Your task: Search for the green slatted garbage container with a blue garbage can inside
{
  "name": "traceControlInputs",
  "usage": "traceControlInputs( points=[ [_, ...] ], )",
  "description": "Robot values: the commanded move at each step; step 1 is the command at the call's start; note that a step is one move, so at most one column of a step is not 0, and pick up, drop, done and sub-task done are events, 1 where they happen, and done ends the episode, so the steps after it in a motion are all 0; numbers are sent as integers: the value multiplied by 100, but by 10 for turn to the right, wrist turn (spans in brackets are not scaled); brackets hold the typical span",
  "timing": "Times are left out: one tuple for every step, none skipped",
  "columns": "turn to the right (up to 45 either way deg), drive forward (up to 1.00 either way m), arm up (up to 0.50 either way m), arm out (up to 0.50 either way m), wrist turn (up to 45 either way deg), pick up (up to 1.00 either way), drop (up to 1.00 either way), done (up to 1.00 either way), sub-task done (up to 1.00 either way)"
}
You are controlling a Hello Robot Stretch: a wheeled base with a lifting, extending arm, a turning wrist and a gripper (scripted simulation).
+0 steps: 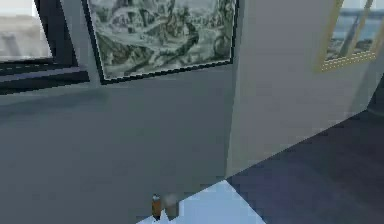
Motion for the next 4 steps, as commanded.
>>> traceControlInputs(
  points=[
    [450,0,0,0,0,0,0,0,0],
    [180,0,0,0,0,0,0,0,0],
    [0,100,0,0,0,0,0,0,0],
    [0,100,0,0,0,0,0,0,0]
  ],
)
